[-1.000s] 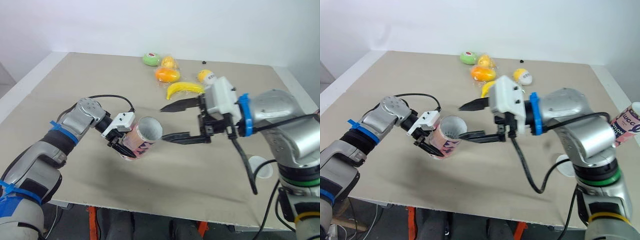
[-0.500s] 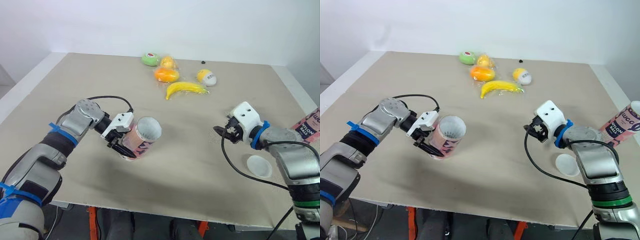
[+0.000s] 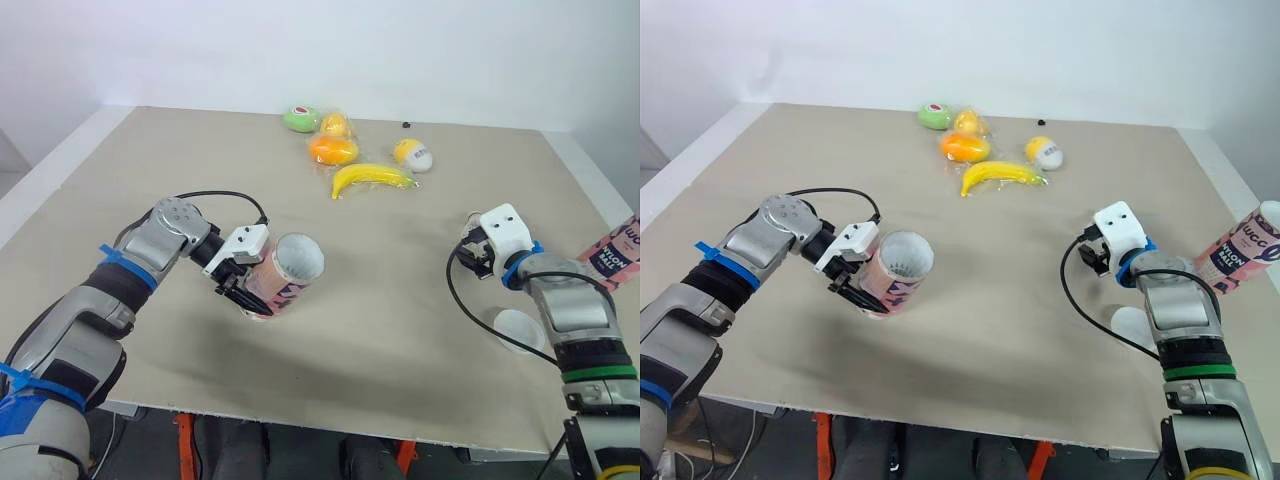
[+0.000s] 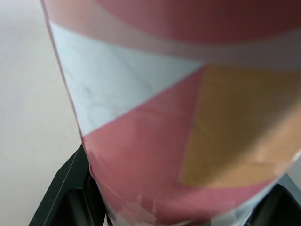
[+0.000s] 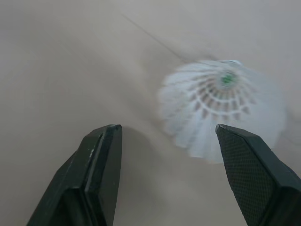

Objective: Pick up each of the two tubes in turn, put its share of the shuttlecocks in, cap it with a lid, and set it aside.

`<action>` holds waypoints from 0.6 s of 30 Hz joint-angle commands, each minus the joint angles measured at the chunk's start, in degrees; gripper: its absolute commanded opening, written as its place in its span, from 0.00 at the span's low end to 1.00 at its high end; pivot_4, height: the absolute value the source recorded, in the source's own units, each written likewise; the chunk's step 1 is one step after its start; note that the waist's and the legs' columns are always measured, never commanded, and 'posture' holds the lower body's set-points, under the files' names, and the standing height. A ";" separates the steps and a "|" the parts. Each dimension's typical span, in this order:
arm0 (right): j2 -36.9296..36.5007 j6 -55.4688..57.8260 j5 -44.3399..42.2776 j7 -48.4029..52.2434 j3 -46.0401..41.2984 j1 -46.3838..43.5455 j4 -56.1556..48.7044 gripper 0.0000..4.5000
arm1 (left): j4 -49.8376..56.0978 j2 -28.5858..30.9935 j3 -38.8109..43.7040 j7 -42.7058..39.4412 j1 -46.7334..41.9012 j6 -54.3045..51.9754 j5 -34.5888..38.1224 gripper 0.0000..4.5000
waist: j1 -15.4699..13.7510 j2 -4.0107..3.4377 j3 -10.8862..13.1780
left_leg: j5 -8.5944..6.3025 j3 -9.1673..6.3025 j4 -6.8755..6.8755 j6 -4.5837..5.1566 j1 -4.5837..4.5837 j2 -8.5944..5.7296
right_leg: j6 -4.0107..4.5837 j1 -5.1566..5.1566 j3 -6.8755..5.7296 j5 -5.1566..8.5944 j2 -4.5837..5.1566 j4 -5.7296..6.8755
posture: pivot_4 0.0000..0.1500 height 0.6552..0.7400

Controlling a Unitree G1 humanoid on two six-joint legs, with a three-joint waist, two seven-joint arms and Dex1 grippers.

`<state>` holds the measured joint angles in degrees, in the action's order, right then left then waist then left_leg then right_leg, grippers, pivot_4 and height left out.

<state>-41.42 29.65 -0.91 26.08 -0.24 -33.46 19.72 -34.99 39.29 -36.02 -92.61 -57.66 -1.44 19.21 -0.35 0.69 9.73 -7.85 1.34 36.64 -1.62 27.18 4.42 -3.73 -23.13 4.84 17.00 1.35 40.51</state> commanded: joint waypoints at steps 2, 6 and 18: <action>1.17 -3.26 2.19 -0.72 0.61 -4.97 5.86 0.77 | 0.53 -0.48 -0.69 0.11 0.47 -0.36 -0.39 0.65 | -0.03 0.00 0.00 | 0.01 -0.02 -0.01 0.01 0.00 0.01 | 0.01 0.00 -0.01 0.00 -0.02 0.00 | 1.00 0.43; 3.27 -4.70 2.15 -1.24 -0.08 -8.67 11.66 0.77 | 0.66 -0.52 -0.48 0.11 0.52 -0.48 -0.40 0.65 | 0.01 0.00 0.00 | 0.01 0.00 -0.01 0.01 0.00 0.00 | 0.00 0.00 0.01 0.00 -0.01 0.00 | 1.00 0.43; 3.90 -8.35 2.42 -4.32 -1.60 -11.50 20.69 0.50 | 1.42 -0.11 -0.20 0.11 1.00 -0.86 -0.39 0.65 | -0.02 0.00 0.00 | 0.01 0.00 -0.01 0.01 0.00 0.00 | 0.00 0.01 0.00 0.00 0.00 0.00 | 1.00 0.43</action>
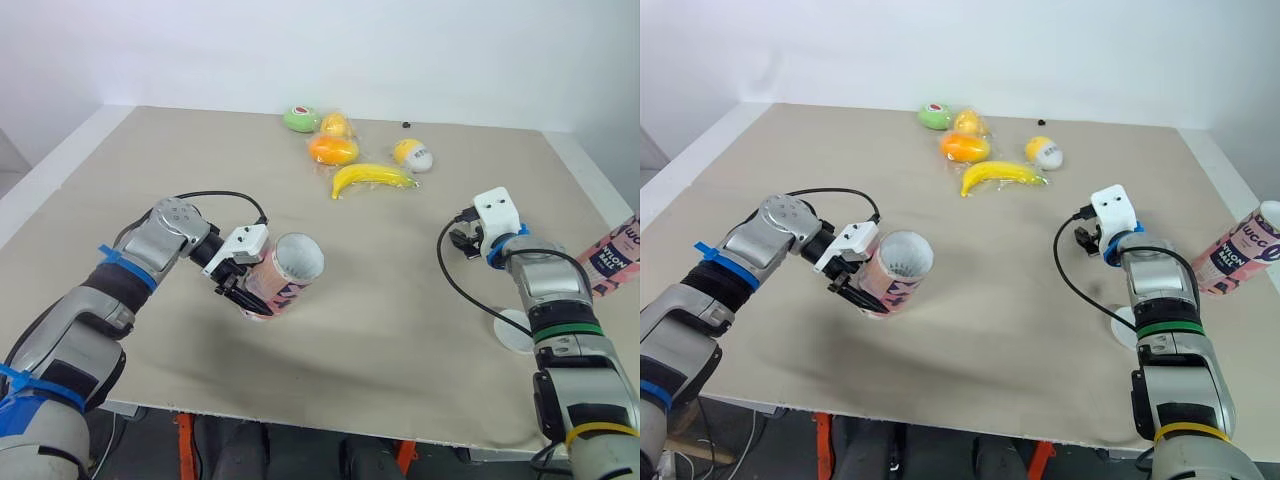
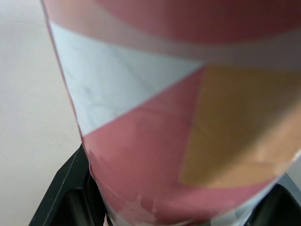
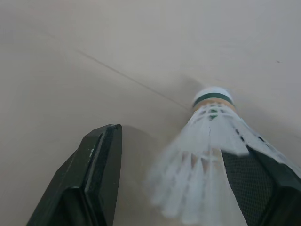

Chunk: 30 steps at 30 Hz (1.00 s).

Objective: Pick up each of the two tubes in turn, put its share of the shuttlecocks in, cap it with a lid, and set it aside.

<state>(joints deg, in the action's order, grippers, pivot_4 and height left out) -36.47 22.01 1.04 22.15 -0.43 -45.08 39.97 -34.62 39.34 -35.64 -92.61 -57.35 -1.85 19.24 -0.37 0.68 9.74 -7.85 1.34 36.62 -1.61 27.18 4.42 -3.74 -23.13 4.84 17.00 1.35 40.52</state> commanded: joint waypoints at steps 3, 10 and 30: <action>-1.55 -0.82 0.08 0.52 -1.60 1.31 -1.17 0.18 | 1.23 -0.07 -0.50 0.11 0.81 -0.55 -0.47 0.65 | 0.00 0.00 0.00 | 0.00 0.00 -0.02 0.00 0.00 0.00 | 0.00 -0.01 0.00 0.00 0.00 0.00 | 1.00 0.43; -3.25 2.34 -1.44 1.76 -3.52 4.20 -8.56 0.03 | 1.17 -0.25 -0.56 0.11 0.67 -0.50 -0.60 0.65 | 0.00 -0.01 0.00 | 0.00 0.00 -0.04 0.00 0.00 0.00 | 0.00 0.00 0.00 0.02 0.00 0.00 | 1.00 0.43; -11.30 0.21 -13.58 41.29 14.76 -2.24 -65.22 0.03 | 0.96 -0.06 -1.54 0.11 -0.13 -0.14 -0.42 0.65 | -0.08 -0.13 0.01 | 0.00 0.13 0.05 -0.01 0.08 0.11 | 0.07 -0.14 -0.04 0.21 0.04 -0.02 | 1.00 0.43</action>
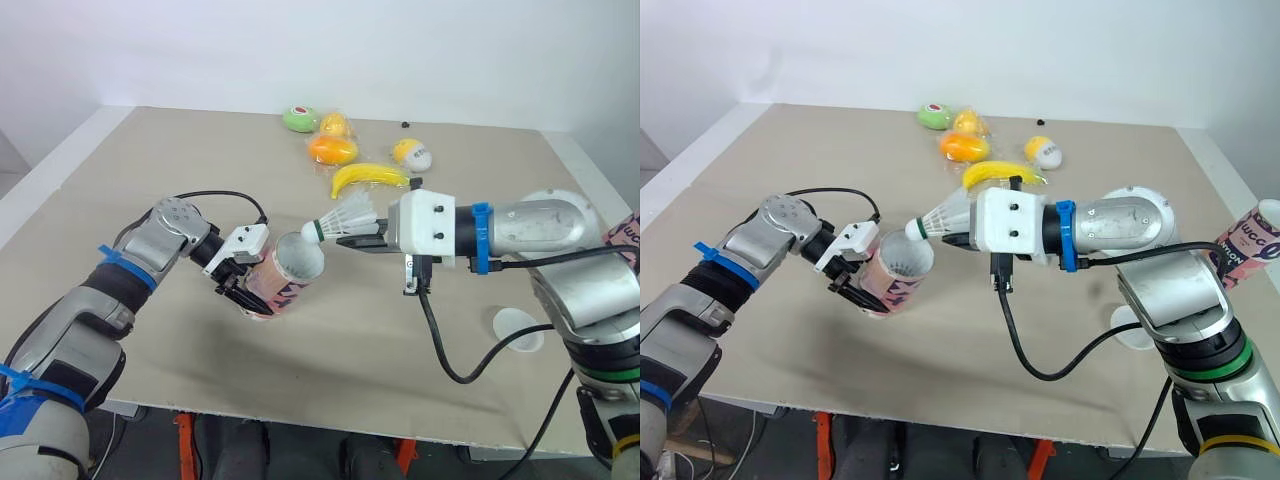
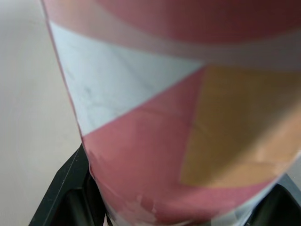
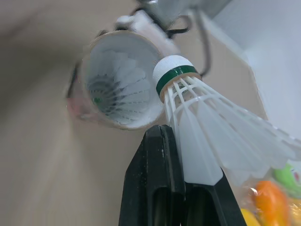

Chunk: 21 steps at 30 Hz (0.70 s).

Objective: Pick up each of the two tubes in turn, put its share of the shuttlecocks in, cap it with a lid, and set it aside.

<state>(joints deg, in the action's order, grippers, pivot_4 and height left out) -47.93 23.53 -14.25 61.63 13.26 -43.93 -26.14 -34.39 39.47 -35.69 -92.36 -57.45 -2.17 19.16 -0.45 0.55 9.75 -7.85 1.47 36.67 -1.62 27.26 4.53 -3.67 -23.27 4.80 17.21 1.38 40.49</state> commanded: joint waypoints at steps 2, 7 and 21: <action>0.14 -1.80 3.35 3.28 3.02 -4.89 1.86 0.03 | 0.94 -0.07 -1.52 -0.14 0.06 0.08 -0.27 0.65 | -0.04 -0.01 0.00 | 0.00 0.00 -0.04 0.00 0.00 0.02 | 0.18 -0.04 0.00 -0.13 -0.03 0.01 | 1.00 0.43; 2.39 -0.49 3.88 6.40 5.79 -9.84 3.89 0.16 | 0.58 -0.21 -1.56 -0.14 -0.19 0.13 -0.31 0.65 | -0.08 -0.01 0.00 | 0.00 -0.02 -0.10 0.00 0.00 0.00 | 0.06 -0.04 -0.01 -0.17 -0.03 0.01 | 1.00 0.43; 8.40 6.19 -6.77 5.72 -0.47 -12.17 8.70 0.86 | -0.21 -0.71 -1.43 -0.14 -0.56 0.32 -0.45 0.65 | -0.11 0.00 0.00 | 0.01 -0.04 -0.08 -0.01 -0.02 0.02 | 0.10 -0.02 -0.06 -0.23 -0.04 0.02 | 1.00 0.43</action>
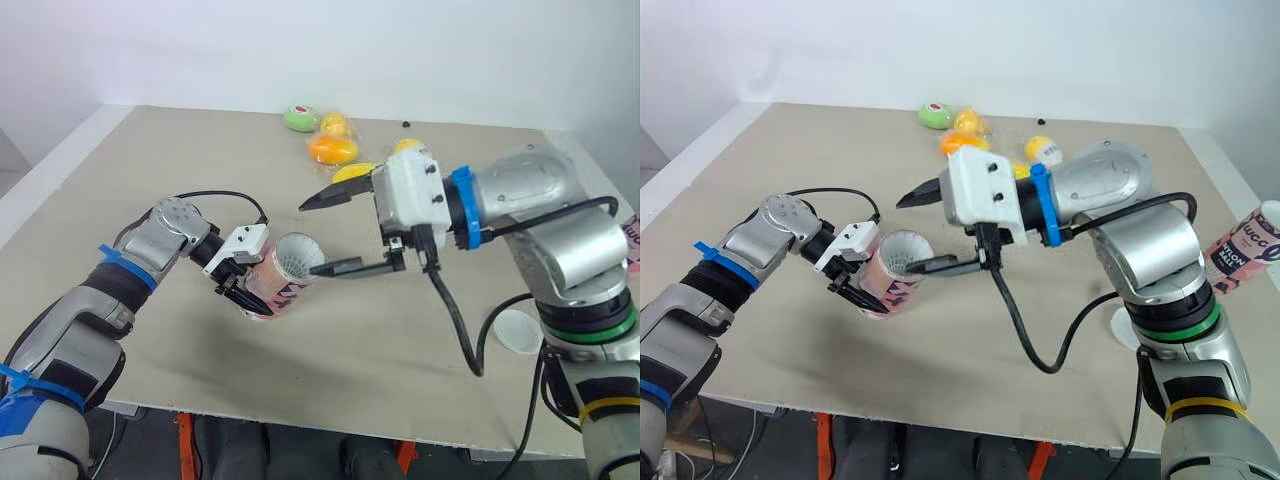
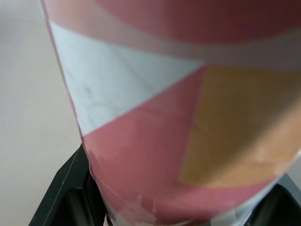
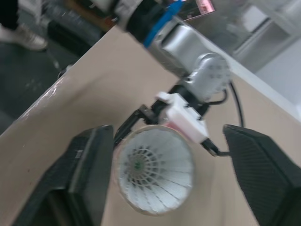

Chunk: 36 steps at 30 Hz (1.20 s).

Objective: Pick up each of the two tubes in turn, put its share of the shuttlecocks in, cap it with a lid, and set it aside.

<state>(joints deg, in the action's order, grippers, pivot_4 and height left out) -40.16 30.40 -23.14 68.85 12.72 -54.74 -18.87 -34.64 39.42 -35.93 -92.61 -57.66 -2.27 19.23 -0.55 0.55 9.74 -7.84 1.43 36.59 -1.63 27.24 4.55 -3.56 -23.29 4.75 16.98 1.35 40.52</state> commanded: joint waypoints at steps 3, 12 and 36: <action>0.05 -3.78 4.46 0.84 3.24 0.52 1.26 0.68 | -0.22 -0.80 -1.21 0.11 -0.50 0.54 -0.56 0.65 | -0.02 0.00 0.00 | 0.00 0.00 0.00 -0.01 0.01 -0.01 | -0.01 -0.01 0.00 0.01 0.00 0.00 | 1.00 0.43; 2.24 -8.28 10.27 5.27 9.40 -2.56 7.13 0.02 | -0.71 -1.02 -1.12 0.11 -0.68 0.67 -0.63 0.65 | 0.00 0.00 0.00 | 0.03 0.02 0.02 -0.04 0.01 0.00 | -0.07 -0.03 0.01 0.03 0.00 0.00 | 1.00 0.43; 21.72 -19.75 22.05 20.17 19.56 -15.11 36.66 0.02 | 1.59 0.40 0.90 0.11 1.41 -0.75 -0.80 0.65 | 0.41 0.08 -0.10 | 0.12 0.04 -0.06 -0.18 -0.62 0.54 | 0.27 0.01 -0.08 0.19 -0.49 0.65 | 1.00 0.43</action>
<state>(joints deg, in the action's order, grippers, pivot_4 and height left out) -18.72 8.69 1.93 86.54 33.57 -70.23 20.51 -34.92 40.81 -35.03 -92.57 -56.92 -3.55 18.47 -0.14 0.63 9.64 -7.71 1.46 36.53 -1.84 26.62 5.15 -3.20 -23.28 4.67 17.21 0.81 41.17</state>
